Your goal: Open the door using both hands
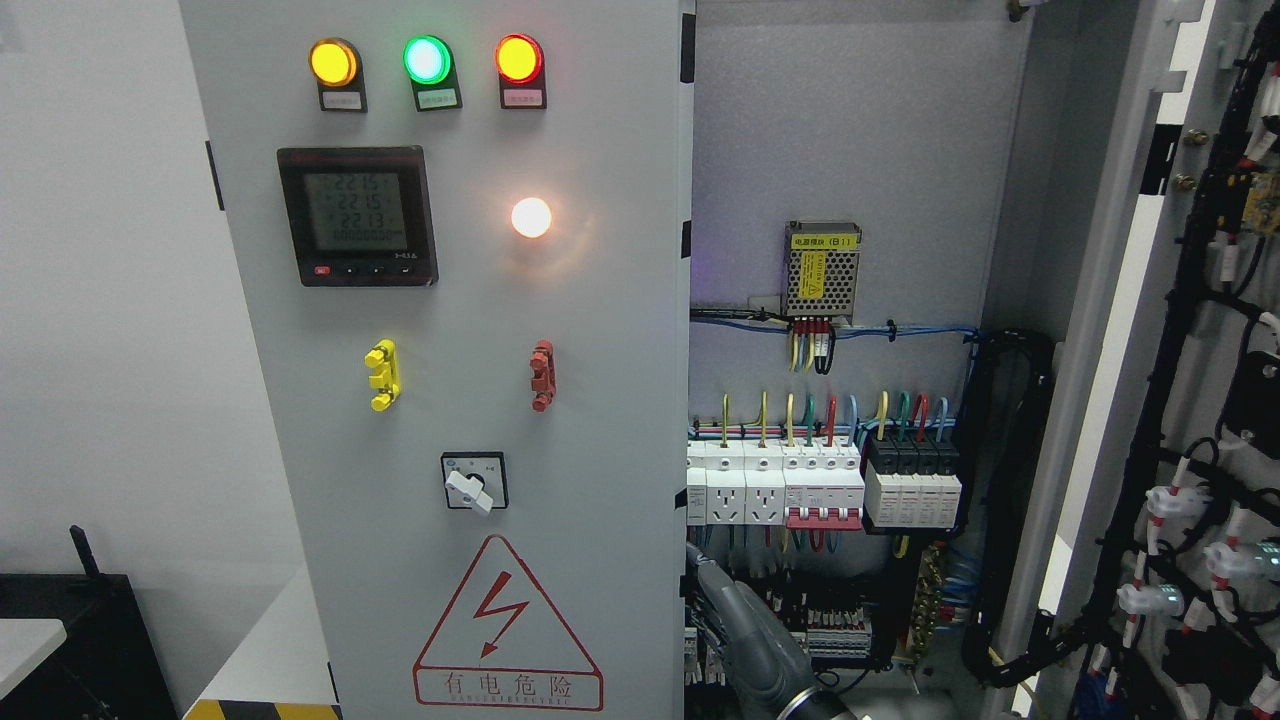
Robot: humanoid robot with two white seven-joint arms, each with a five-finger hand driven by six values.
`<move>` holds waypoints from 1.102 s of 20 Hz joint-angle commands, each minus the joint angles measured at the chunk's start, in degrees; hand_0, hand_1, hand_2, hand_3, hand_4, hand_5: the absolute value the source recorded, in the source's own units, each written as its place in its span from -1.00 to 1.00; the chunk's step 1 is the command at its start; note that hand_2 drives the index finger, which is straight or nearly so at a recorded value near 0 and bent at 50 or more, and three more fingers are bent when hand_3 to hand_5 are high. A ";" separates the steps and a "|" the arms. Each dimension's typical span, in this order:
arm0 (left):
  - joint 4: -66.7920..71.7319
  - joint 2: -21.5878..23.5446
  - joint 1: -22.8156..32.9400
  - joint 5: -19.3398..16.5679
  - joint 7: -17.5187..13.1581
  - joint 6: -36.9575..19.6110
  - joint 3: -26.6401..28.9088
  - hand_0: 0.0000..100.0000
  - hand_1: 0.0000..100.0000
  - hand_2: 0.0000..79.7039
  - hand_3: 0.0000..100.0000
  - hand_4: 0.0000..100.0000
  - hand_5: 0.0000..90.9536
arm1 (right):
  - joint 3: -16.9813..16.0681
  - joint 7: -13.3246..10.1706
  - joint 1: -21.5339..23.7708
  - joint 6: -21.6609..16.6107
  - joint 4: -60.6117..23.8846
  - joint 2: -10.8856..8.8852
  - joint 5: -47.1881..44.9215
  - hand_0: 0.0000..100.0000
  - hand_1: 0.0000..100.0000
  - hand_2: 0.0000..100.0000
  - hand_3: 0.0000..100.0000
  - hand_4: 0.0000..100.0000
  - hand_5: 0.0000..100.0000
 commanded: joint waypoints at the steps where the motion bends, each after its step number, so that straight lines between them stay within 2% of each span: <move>1: 0.00 -1.93 -0.01 0.00 -0.02 -0.02 -0.07 -1.00 -1.00 -1.00 -1.00 -1.00 -1.00 | -0.24 0.49 -0.23 0.04 1.12 1.68 -0.49 -0.23 -1.00 -1.00 -1.00 -1.00 -1.00; 5: 0.00 -1.93 -0.02 0.00 -0.02 -0.02 -0.07 -1.00 -1.00 -1.00 -1.00 -1.00 -1.00 | -0.33 2.68 -0.58 -0.05 1.65 1.68 -0.49 -0.23 -1.00 -1.00 -1.00 -1.00 -1.00; 22: 0.00 -1.93 -0.02 0.00 -0.02 -0.02 0.02 -1.00 -1.00 -1.00 -1.00 -1.00 -1.00 | -1.38 3.04 -2.34 -0.66 4.37 1.41 -0.58 -0.23 -1.00 -1.00 -1.00 -1.00 -1.00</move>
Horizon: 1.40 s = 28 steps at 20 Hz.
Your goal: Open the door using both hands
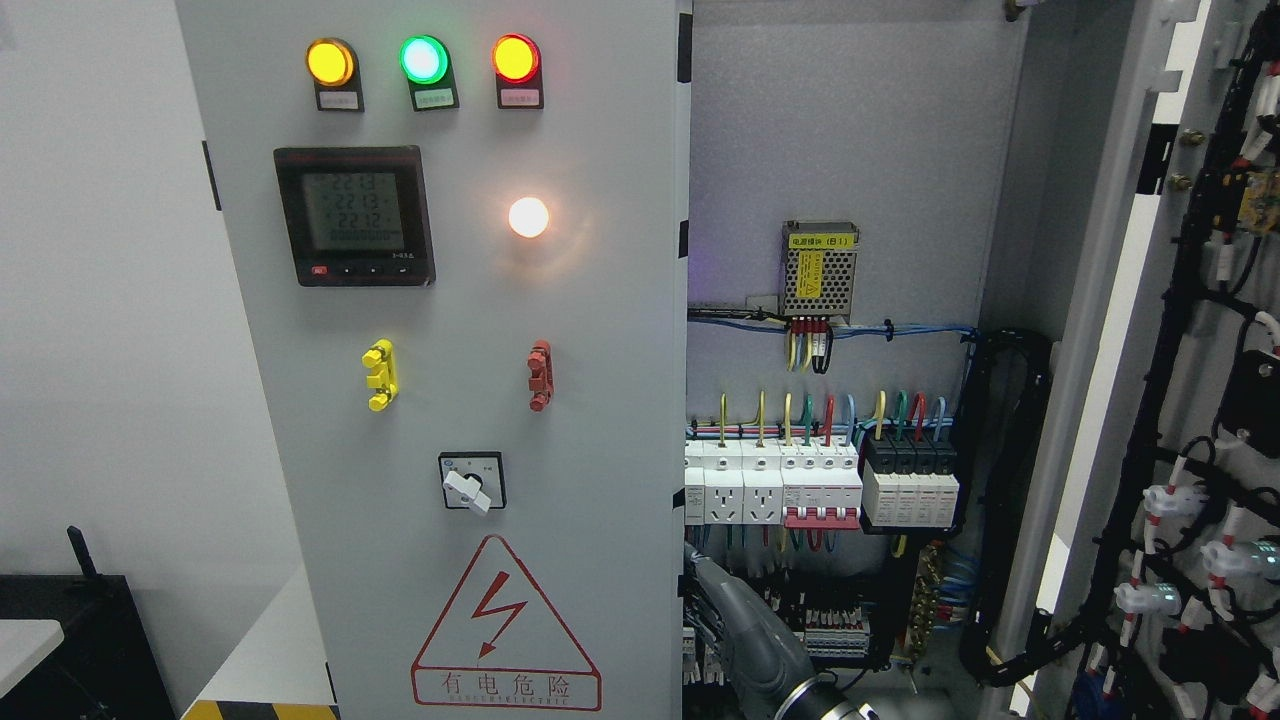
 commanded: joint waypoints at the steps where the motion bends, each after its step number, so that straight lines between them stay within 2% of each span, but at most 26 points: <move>1: 0.00 -1.93 -0.02 0.00 -0.02 -0.01 -0.05 -1.00 -1.00 -1.00 -1.00 -1.00 -1.00 | -0.54 -0.51 -0.44 -0.11 1.44 1.41 -0.03 -0.23 -1.00 -1.00 -1.00 -1.00 -1.00; 4: 0.00 -1.93 -0.02 0.00 -0.02 -0.01 0.04 -1.00 -1.00 -1.00 -1.00 -1.00 -1.00 | -0.89 -0.42 -0.35 -0.02 1.61 1.32 -0.03 -0.23 -1.00 -1.00 -1.00 -1.00 -1.00; 7: 0.00 -1.93 0.07 0.00 -0.02 -0.01 0.04 -1.00 -1.00 -1.00 -1.00 -1.00 -1.00 | -0.89 1.33 -0.35 -0.02 1.61 1.32 -0.03 -0.23 -1.00 -1.00 -1.00 -1.00 -1.00; 28: 0.00 -1.93 0.07 0.00 -0.02 -0.01 0.04 -1.00 -1.00 -1.00 -1.00 -1.00 -1.00 | -1.24 1.69 -0.17 -0.02 1.26 1.23 -1.52 -0.23 -1.00 -1.00 -1.00 -1.00 -1.00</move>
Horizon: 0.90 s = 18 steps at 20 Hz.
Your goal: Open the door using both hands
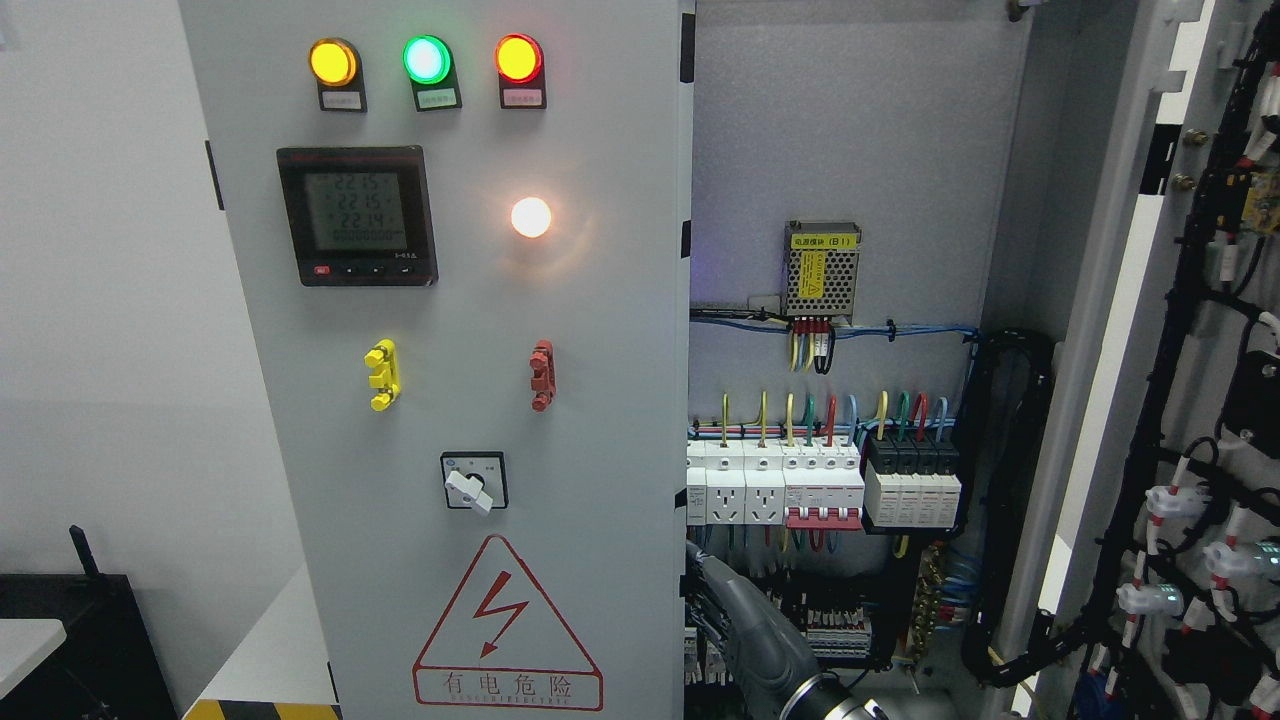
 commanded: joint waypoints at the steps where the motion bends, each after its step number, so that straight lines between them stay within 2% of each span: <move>1: 0.00 -1.93 0.07 0.00 -0.02 0.00 0.03 -1.00 -1.00 -1.00 -1.00 -1.00 -1.00 | -0.13 0.90 0.09 0.01 -0.12 1.23 -0.73 -0.23 -1.00 -1.00 -1.00 -1.00 -1.00; 3: 0.00 -1.93 -0.02 0.00 -0.02 0.00 0.03 -1.00 -1.00 -1.00 -1.00 -1.00 -1.00 | -0.13 2.49 0.09 0.10 -0.12 1.32 -0.64 -0.23 -1.00 -1.00 -1.00 -1.00 -1.00; 18: 0.00 -1.93 0.07 0.00 -0.02 0.00 -0.06 -1.00 -1.00 -1.00 -1.00 -1.00 -1.00 | -0.57 3.11 0.00 0.01 0.14 1.14 -0.73 -0.23 -1.00 -1.00 -1.00 -1.00 -1.00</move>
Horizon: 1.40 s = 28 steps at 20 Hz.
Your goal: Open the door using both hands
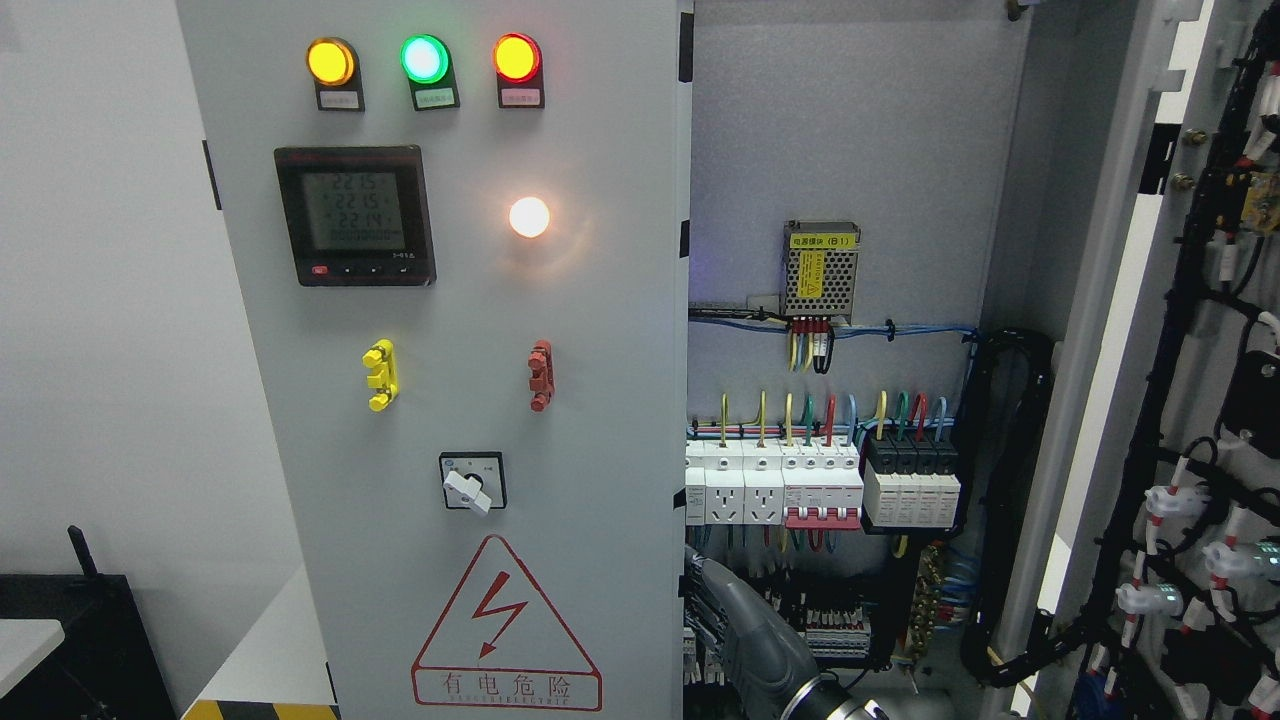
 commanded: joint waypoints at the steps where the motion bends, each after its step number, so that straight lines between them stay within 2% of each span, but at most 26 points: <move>1: 0.00 -1.93 -0.03 0.00 -0.01 0.00 0.03 -1.00 -1.00 -1.00 -1.00 -1.00 -1.00 | -0.20 0.18 0.00 -0.16 0.07 1.15 -0.03 -0.23 -1.00 -1.00 -1.00 -1.00 -1.00; 8: 0.00 -1.93 -0.03 0.00 -0.01 0.00 -0.06 -1.00 -1.00 -1.00 -1.00 -1.00 -1.00 | -0.20 0.35 0.09 -0.25 -0.02 1.15 -0.12 -0.23 -1.00 -1.00 -1.00 -1.00 -1.00; 11: 0.00 -1.93 -0.03 0.00 -0.01 0.00 0.03 -1.00 -1.00 -1.00 -1.00 -1.00 -1.00 | -0.20 1.58 0.09 -0.16 -0.02 1.15 -0.12 -0.23 -1.00 -1.00 -1.00 -1.00 -1.00; 28: 0.00 -1.93 0.06 0.00 -0.01 0.00 0.03 -1.00 -1.00 -1.00 -1.00 -1.00 -1.00 | -0.11 1.85 0.26 -0.43 -0.63 1.06 -0.82 -0.23 -1.00 -1.00 -1.00 -1.00 -1.00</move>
